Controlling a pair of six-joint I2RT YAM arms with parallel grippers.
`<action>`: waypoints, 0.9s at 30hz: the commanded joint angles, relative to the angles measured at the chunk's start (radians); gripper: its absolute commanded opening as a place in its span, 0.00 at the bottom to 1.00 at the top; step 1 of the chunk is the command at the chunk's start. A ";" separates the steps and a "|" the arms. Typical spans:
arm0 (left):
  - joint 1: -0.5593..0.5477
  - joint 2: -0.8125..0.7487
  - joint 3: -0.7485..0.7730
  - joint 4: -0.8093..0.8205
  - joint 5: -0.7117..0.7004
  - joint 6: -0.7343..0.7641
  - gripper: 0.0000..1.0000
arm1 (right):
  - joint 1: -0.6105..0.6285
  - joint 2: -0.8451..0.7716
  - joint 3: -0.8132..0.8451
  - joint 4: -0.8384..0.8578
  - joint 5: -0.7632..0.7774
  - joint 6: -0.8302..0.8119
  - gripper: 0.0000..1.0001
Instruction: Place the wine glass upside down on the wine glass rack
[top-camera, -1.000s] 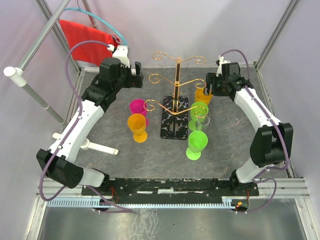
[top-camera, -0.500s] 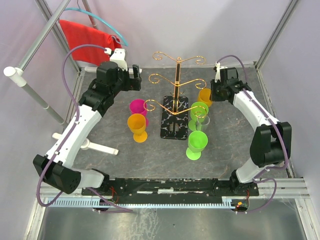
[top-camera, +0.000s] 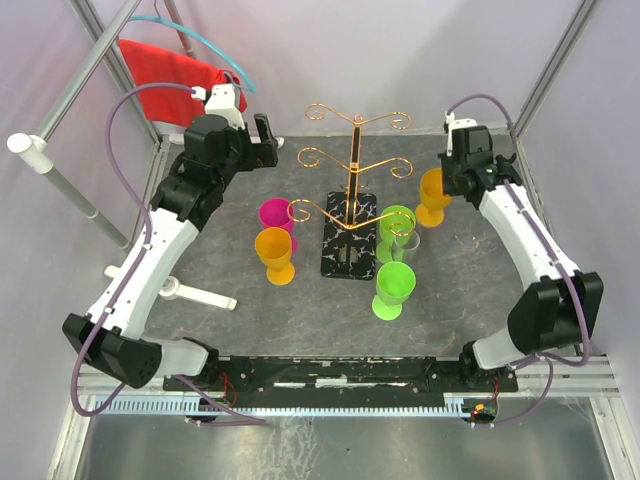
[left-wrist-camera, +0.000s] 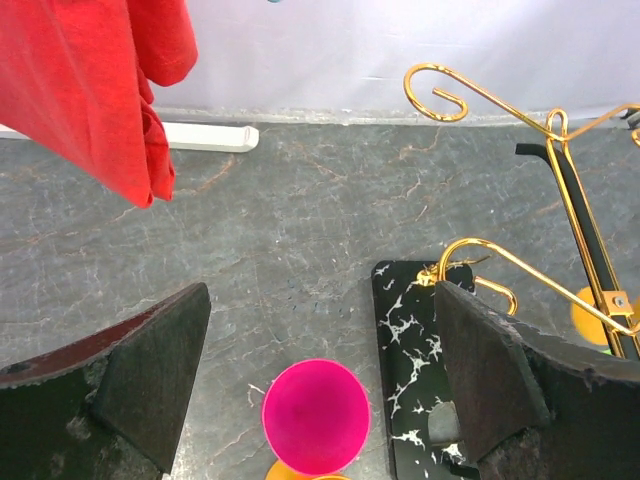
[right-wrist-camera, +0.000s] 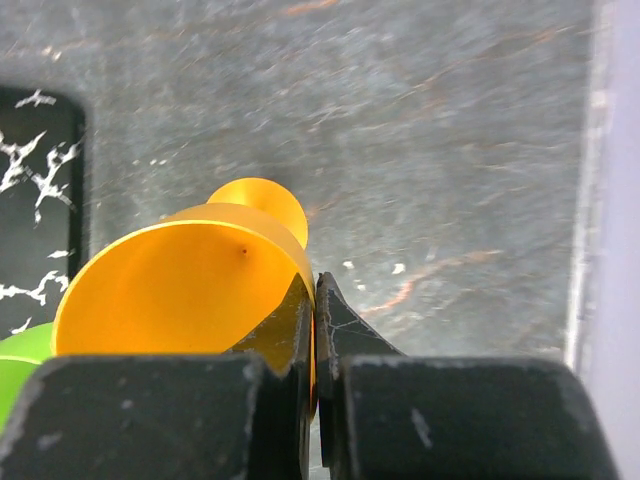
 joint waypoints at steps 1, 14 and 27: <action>0.004 -0.050 0.033 0.043 -0.039 -0.049 0.99 | 0.001 -0.121 0.125 -0.037 0.193 -0.073 0.00; 0.005 -0.059 0.009 0.148 0.197 -0.149 0.99 | 0.002 -0.325 0.217 0.331 -0.071 -0.146 0.00; 0.014 -0.113 -0.035 0.414 0.303 -0.640 0.99 | 0.256 -0.268 -0.003 1.135 -0.281 -0.101 0.00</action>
